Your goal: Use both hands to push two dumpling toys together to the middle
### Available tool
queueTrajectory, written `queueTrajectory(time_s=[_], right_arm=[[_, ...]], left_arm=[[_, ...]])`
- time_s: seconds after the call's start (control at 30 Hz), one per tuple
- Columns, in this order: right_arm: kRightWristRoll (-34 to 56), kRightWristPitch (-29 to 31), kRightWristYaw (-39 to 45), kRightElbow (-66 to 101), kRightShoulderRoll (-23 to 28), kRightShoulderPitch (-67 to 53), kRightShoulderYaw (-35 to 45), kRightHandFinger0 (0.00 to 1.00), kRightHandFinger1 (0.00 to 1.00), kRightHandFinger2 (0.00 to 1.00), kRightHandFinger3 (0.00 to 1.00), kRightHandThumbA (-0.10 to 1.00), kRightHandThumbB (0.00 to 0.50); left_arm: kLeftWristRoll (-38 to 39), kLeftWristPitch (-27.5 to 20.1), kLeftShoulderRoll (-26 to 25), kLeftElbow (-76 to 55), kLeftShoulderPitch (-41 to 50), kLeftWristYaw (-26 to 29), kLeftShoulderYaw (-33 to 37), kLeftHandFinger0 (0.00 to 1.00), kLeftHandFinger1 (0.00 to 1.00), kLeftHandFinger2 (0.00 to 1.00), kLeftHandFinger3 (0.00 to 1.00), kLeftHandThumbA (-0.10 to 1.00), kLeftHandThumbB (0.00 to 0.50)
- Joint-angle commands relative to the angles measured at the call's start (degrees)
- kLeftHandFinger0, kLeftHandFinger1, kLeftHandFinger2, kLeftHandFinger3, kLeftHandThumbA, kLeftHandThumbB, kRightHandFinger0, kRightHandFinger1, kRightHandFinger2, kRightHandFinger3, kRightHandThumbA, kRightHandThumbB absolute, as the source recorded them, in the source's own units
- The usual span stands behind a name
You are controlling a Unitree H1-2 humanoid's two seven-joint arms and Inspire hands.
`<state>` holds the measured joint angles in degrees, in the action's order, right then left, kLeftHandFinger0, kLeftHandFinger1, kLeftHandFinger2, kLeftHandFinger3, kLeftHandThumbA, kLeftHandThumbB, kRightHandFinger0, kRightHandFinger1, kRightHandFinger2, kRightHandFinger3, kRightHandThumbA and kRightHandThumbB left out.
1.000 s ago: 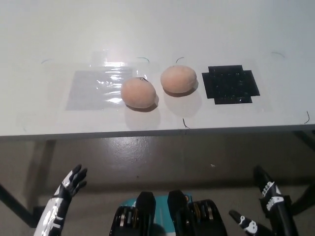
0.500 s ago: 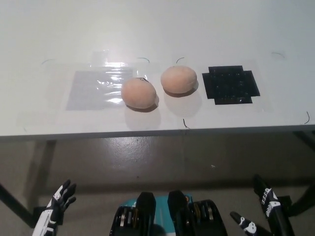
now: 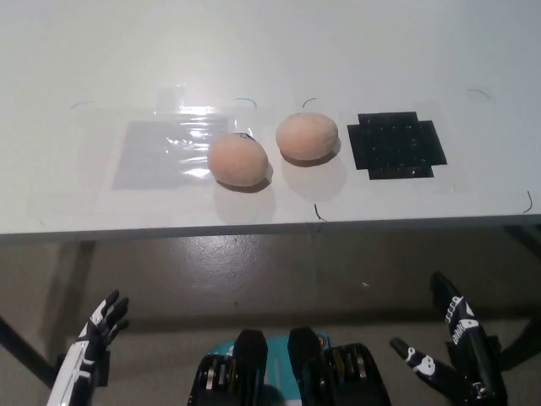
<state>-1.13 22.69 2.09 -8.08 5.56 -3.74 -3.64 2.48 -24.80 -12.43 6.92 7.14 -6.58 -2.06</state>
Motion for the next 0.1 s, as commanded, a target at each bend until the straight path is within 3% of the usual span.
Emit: queueTrajectory(time_s=[0.0, 0.07], right_arm=[[1.22, 4.21, 0.29, 2.20, -0.76, -1.69, 0.25, 1.00, 1.00, 1.00, 1.00, 1.00, 0.362], [0.88, 4.23, 0.42, 2.31, -0.43, -1.71, 0.20, 1.00, 1.00, 1.00, 1.00, 1.00, 0.342]], left_arm=[[0.91, -2.13, -0.91, -2.40, 2.68, -0.92, -0.67, 1.00, 1.00, 1.00, 1.00, 1.00, 0.259], [0.77, -2.13, -0.83, -2.57, 2.65, -0.80, -0.67, 1.00, 1.00, 1.00, 1.00, 1.00, 0.265]])
